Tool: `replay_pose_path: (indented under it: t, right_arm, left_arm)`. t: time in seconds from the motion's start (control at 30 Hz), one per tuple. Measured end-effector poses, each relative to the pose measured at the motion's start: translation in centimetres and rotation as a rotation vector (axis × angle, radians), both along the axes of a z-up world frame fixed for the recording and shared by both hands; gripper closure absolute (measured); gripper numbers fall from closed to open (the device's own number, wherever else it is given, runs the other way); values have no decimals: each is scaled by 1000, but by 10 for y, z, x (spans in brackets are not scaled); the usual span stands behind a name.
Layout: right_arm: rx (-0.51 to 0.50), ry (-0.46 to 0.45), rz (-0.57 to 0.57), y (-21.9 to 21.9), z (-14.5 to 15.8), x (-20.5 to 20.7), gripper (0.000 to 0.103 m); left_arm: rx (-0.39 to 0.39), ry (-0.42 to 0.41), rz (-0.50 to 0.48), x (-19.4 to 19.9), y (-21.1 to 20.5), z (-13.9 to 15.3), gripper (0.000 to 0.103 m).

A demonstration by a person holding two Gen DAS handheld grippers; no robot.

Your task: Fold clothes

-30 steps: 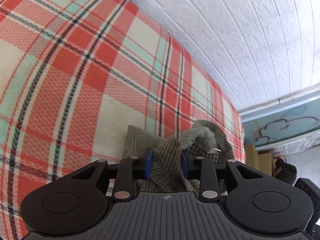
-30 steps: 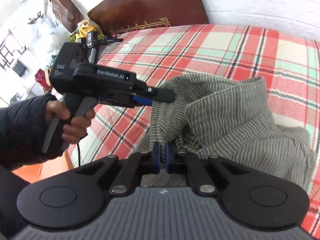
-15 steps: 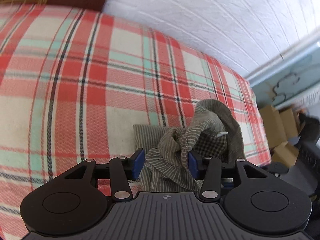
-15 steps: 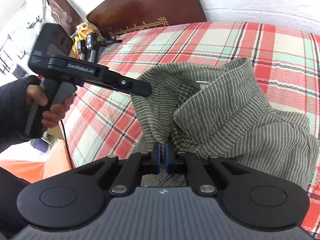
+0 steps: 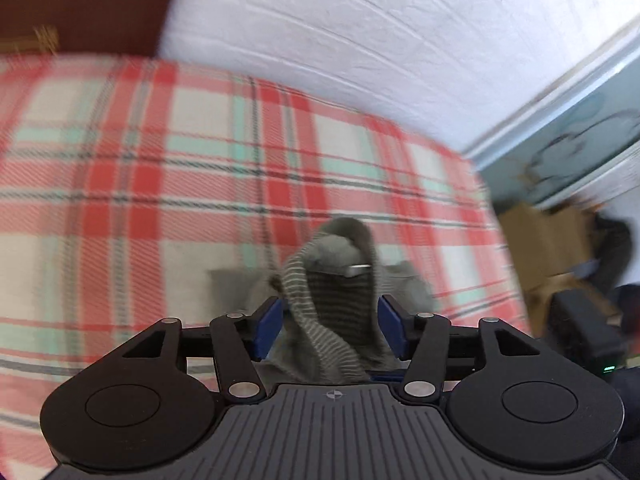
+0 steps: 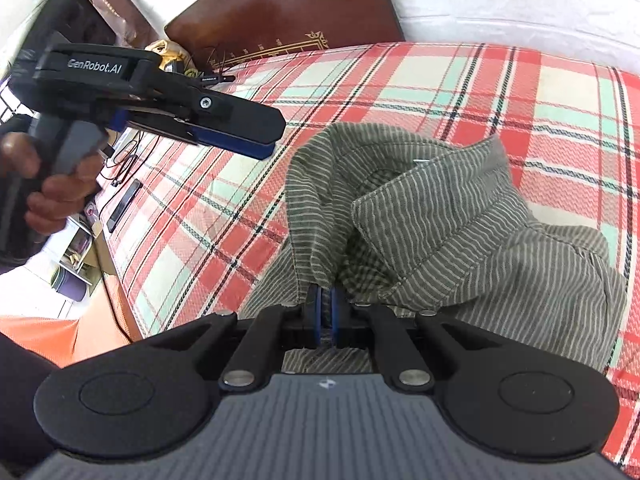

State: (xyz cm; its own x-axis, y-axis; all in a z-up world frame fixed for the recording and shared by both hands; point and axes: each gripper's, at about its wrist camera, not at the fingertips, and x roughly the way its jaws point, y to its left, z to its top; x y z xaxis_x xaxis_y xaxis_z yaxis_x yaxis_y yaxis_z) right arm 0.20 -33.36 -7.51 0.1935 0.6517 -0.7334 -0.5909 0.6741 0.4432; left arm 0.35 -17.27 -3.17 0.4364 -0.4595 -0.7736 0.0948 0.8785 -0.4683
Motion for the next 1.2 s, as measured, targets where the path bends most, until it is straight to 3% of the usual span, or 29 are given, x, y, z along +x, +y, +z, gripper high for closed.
replay_pose_path:
  t: [0.23, 0.53, 0.8, 0.9, 1.03, 1.2]
  right_arm:
    - [3, 3, -2, 1, -2, 1, 98]
    - [9, 6, -9, -1, -3, -1, 98]
    - [13, 11, -17, -2, -5, -2, 98]
    - [16, 12, -24, -3, -6, -2, 98]
    - [18, 14, -28, -2, -7, -2, 97]
    - [19, 16, -25, 0, -8, -3, 97]
  left_arm:
    - [8, 7, 29, -3, -28, 3, 36]
    - [65, 72, 95, 13, -24, -22, 37]
    - [120, 124, 155, 26, -19, -43, 48]
    - [179, 78, 179, 21, -18, -26, 48]
    - [153, 47, 139, 13, -23, -2, 48]
    - [179, 84, 130, 20, -35, -16, 48]
